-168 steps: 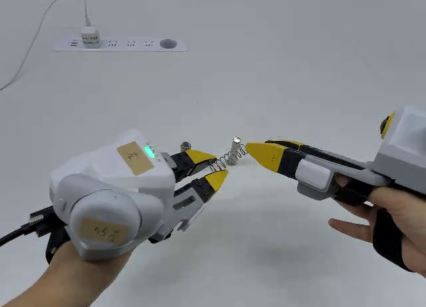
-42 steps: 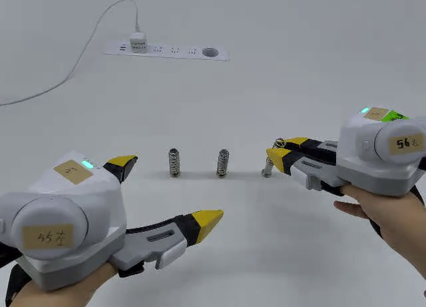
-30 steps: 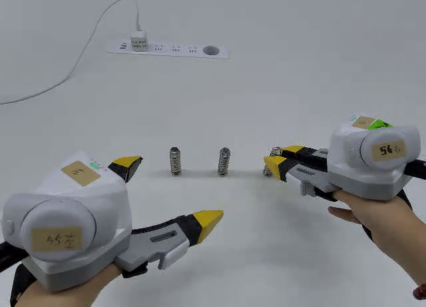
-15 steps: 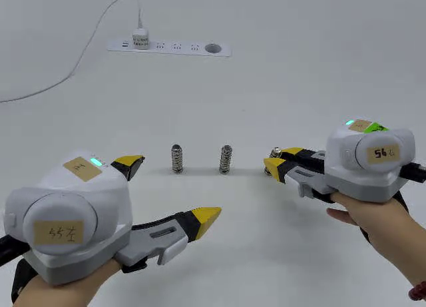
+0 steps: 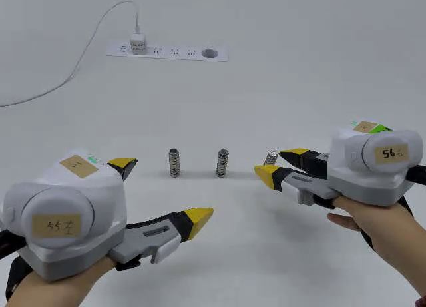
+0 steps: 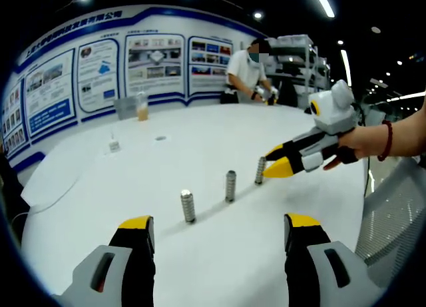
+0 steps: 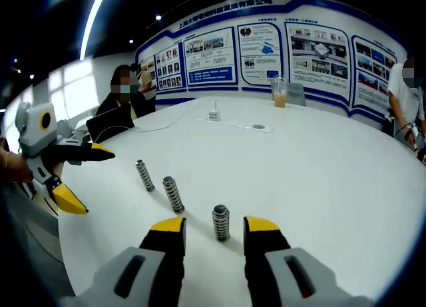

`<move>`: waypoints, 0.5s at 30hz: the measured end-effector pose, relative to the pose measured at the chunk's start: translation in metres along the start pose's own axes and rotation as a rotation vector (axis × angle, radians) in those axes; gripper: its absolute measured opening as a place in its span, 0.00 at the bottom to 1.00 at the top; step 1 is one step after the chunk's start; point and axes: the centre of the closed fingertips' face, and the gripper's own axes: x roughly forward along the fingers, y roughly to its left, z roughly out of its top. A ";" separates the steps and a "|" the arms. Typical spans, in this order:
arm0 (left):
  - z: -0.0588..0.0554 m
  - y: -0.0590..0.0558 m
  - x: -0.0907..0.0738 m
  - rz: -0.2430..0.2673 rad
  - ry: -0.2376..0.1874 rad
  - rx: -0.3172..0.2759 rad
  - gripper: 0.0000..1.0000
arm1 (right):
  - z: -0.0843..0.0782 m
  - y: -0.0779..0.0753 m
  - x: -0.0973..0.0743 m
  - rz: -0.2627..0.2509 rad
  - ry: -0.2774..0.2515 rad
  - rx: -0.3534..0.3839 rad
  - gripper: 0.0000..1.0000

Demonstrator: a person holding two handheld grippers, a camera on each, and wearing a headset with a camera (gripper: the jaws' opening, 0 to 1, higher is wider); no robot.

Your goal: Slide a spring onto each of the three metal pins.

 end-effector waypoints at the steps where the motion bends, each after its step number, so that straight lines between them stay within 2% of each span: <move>1: 0.000 0.001 -0.001 0.001 0.002 -0.006 0.81 | 0.000 0.001 -0.003 0.001 0.000 0.009 0.38; 8: 0.004 0.006 -0.006 0.009 0.001 -0.003 0.83 | 0.004 0.006 -0.019 0.003 -0.002 0.023 0.49; 15: 0.007 0.010 -0.016 0.014 0.023 -0.015 0.85 | 0.009 0.014 -0.037 0.017 -0.004 0.031 0.56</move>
